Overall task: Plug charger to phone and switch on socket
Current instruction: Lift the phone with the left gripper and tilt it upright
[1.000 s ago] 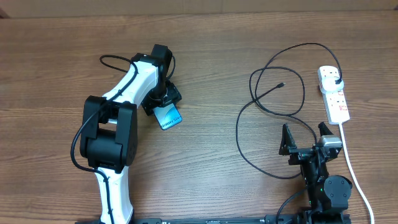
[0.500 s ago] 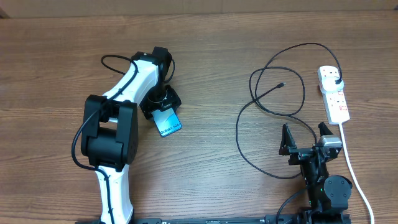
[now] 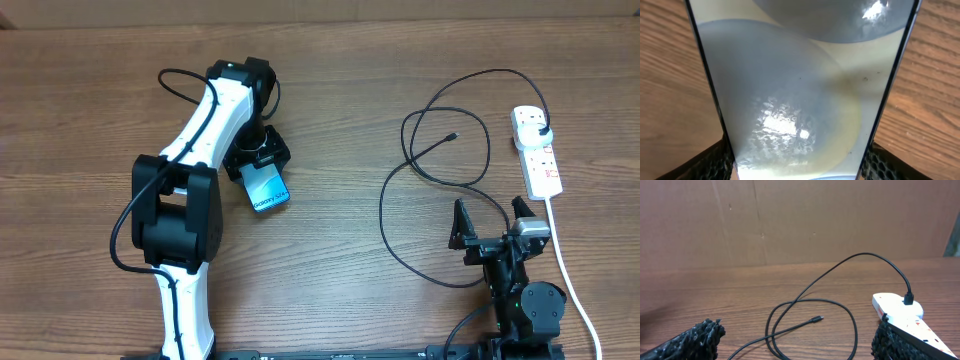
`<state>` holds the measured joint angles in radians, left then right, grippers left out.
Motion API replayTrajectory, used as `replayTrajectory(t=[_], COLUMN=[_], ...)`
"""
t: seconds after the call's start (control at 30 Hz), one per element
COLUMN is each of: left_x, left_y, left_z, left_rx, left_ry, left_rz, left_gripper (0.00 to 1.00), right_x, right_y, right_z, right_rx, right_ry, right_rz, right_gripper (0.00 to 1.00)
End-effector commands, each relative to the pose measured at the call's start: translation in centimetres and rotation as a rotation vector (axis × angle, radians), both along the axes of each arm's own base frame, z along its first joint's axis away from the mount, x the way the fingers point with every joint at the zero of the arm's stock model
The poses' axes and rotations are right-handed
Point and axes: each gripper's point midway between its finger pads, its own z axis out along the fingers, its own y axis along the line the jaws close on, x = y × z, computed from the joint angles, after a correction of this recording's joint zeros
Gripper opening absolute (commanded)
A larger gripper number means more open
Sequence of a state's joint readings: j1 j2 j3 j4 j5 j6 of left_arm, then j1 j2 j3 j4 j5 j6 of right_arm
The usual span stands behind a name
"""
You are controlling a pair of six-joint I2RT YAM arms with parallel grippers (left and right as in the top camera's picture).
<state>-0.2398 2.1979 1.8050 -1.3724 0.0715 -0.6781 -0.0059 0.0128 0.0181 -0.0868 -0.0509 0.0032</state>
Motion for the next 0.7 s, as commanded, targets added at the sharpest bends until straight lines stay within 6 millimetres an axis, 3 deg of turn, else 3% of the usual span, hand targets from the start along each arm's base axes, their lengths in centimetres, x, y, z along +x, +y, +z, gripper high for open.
replayTrajectory(t=[0.0,0.3,0.67], left_x=[0.4,-1.5,-3.2], left_y=[-0.3,-2.8,-4.0], left_z=[1.4,3.8,4.8], left_rx=[-0.027,-0.209,-0.312], left_ry=[-0.007,0.078,0.145], left_rz=[-0.014,-0.104,-0.145], left_gripper=[0.66,0.62,0.61], right_x=[0.0,0.0,0.0], right_y=[-0.2,-0.2,-0.2], right_z=[-0.2,-0.2,-0.2], right_rx=[-0.005,-0.005,-0.005], right_ry=[-0.005,-0.004,-0.004], right_rz=[-0.008,-0.008,-0.008], right_gripper=[1.00,1.00,1.00])
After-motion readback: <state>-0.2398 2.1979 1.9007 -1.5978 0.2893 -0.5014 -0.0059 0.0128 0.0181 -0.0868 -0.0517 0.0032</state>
